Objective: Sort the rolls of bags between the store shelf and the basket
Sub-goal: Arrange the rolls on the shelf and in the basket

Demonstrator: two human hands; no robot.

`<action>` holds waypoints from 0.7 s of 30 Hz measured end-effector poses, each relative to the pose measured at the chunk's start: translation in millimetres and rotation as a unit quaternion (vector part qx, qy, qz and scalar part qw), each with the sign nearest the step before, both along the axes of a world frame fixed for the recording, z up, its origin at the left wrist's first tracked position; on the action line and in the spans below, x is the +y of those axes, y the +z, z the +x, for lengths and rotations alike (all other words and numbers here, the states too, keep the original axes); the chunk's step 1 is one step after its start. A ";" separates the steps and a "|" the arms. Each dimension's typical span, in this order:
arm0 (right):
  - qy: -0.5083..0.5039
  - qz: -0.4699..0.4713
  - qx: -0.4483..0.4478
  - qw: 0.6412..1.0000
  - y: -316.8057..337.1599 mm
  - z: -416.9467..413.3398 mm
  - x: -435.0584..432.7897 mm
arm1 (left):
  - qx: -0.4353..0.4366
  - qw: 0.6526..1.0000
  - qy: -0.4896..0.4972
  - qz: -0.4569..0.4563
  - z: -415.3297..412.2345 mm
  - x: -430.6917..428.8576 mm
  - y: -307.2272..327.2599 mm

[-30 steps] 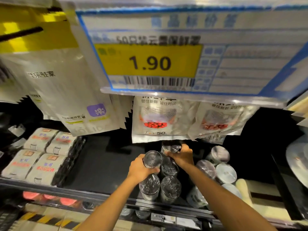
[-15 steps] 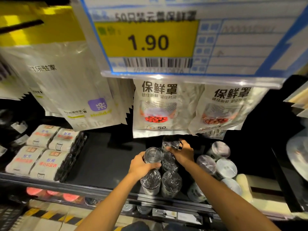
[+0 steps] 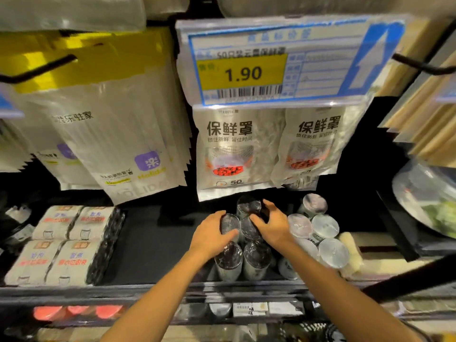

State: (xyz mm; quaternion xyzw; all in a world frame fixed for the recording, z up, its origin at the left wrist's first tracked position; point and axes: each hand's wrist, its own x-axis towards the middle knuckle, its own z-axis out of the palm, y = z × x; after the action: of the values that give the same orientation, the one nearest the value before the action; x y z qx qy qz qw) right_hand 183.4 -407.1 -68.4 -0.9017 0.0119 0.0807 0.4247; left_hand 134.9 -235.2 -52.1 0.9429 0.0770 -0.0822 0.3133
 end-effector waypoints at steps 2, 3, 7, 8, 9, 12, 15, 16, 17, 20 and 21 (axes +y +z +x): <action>0.011 -0.020 -0.045 0.999 8.5 -19.1 -4.1 | -0.035 0.997 -0.051 0.048 -4.5 -0.5 7.5; 0.020 -0.036 -0.065 0.997 11.2 -30.0 -6.7 | -0.053 0.994 -0.075 0.064 -7.4 -0.7 10.7; 0.025 -0.096 -0.092 0.991 20.0 -86.1 -21.5 | -0.066 0.979 -0.159 0.106 -27.1 -3.7 21.8; 0.022 -0.112 -0.094 0.989 20.0 -102.5 -26.5 | -0.066 0.973 -0.183 0.123 -35.0 -6.3 23.8; 0.015 -0.123 -0.092 0.988 19.8 -119.4 -32.1 | -0.067 0.966 -0.208 0.136 -43.7 -10.2 24.9; -0.025 -0.128 -0.085 0.988 15.1 -174.6 -52.3 | -0.082 0.942 -0.290 0.146 -72.1 -27.1 24.1; -0.093 -0.133 -0.052 0.985 10.3 -230.8 -72.4 | -0.069 0.919 -0.357 0.153 -98.7 -51.7 21.2; -0.109 -0.138 -0.037 0.984 8.9 -249.4 -79.3 | -0.064 0.912 -0.374 0.157 -109.1 -61.7 20.0; -0.123 -0.148 -0.027 0.981 7.5 -266.5 -86.3 | -0.063 0.903 -0.393 0.162 -119.3 -72.4 19.4; -0.181 -0.157 -0.008 0.971 2.6 -311.2 -106.2 | -0.065 0.878 -0.450 0.153 -146.1 -105.5 17.7; -0.201 -0.155 -0.002 0.967 -0.1 -325.0 -112.6 | -0.073 0.871 -0.464 0.144 -153.3 -116.3 16.4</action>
State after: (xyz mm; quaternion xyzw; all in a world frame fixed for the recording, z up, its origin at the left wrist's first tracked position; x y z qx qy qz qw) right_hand -141.7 -519.7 -68.6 -0.9357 0.2043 -0.0112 0.2874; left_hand -18.4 -351.5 -35.7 0.9082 -0.3812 -0.1375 0.1047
